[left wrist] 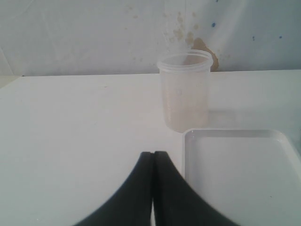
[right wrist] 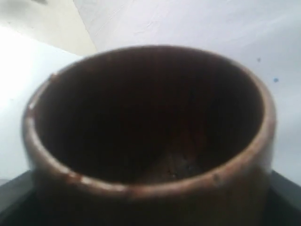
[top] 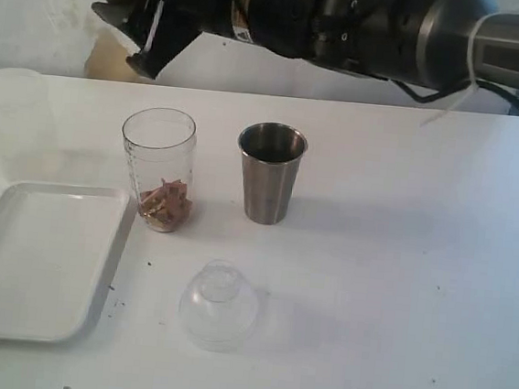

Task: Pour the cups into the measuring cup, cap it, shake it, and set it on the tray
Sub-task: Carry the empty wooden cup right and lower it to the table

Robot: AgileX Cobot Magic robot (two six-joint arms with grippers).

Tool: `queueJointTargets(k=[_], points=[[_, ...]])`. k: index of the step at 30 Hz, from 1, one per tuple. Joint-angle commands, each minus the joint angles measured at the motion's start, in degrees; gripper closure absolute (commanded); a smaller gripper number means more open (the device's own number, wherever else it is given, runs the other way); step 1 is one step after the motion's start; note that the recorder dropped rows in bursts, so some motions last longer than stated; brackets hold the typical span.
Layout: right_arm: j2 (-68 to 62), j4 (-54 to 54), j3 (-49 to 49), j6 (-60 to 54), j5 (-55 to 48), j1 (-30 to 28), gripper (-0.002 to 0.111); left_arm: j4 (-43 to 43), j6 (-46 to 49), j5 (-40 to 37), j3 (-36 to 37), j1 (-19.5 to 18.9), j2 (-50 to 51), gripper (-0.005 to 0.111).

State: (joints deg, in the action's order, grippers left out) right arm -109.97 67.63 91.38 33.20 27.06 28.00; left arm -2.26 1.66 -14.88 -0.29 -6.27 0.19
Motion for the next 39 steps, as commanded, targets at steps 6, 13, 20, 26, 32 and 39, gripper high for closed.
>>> queueJointTargets(k=[6,13,20,26,32,39], points=[[13.86,4.67,-13.63,25.21,-2.79,-10.84,0.108,-0.31,-0.07,0.68,0.29,0.05,-0.19,0.107],[13.71,-2.03,-24.65,22.48,12.11,-32.44,0.108,-0.31,-0.07,0.68,0.29,0.05,-0.19,0.107],[2.06,-13.77,-31.02,0.96,18.61,-37.77,0.108,-0.31,-0.07,0.68,0.29,0.05,-0.19,0.107],[-8.31,-18.21,-30.65,-5.69,19.82,-37.77,0.108,-0.31,-0.07,0.68,0.29,0.05,-0.19,0.107],[-15.94,-21.38,-30.65,-10.98,25.59,-37.77,0.108,-0.31,-0.07,0.68,0.29,0.05,-0.19,0.107],[-21.54,-21.49,-30.65,-10.37,34.3,-37.41,0.108,-0.31,-0.07,0.68,0.29,0.05,-0.19,0.107]])
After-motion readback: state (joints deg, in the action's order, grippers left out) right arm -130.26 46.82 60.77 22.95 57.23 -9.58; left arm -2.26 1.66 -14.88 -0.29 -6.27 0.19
